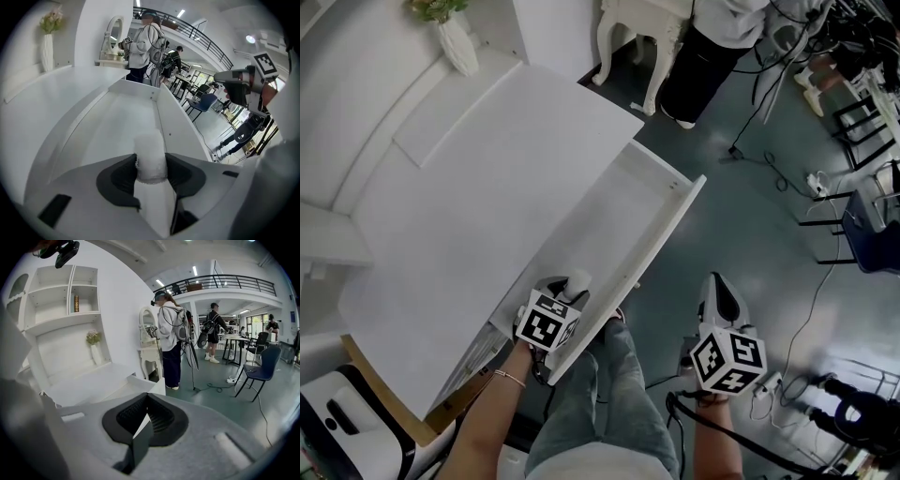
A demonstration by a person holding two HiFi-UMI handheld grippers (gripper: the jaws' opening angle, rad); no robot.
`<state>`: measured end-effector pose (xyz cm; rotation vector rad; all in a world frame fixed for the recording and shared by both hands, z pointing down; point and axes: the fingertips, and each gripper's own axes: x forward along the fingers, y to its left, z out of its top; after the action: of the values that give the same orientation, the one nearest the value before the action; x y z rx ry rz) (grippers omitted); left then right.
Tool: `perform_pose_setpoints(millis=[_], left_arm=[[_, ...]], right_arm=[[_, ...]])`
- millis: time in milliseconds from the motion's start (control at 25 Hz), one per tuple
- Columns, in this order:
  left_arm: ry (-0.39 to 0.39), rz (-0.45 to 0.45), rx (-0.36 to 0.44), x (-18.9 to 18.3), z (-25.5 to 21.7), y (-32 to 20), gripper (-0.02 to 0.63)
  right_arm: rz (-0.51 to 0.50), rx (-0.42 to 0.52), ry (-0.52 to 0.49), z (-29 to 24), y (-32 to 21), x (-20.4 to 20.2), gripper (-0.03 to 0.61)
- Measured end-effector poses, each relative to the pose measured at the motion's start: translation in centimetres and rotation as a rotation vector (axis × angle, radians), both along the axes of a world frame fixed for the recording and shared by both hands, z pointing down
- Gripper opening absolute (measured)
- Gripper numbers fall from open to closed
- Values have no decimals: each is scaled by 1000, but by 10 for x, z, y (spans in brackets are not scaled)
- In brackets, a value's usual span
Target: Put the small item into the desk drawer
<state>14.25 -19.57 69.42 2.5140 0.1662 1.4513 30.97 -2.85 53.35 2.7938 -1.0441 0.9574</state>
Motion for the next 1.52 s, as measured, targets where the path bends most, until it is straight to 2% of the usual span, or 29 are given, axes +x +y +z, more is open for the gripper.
perform_pose_setpoints(millis=[360,840,1520], left_arm=[[42,-29,23,25,18,-5,170],[-15,-40,79,39,44,-12,170],[-60,-32,63,37,64,-8,189]], right_arm=[[13,-22,-40,23,7,3,5],[11,-36,-75,42,10,9,5],[-16,-23,-102,52,11,12,5]])
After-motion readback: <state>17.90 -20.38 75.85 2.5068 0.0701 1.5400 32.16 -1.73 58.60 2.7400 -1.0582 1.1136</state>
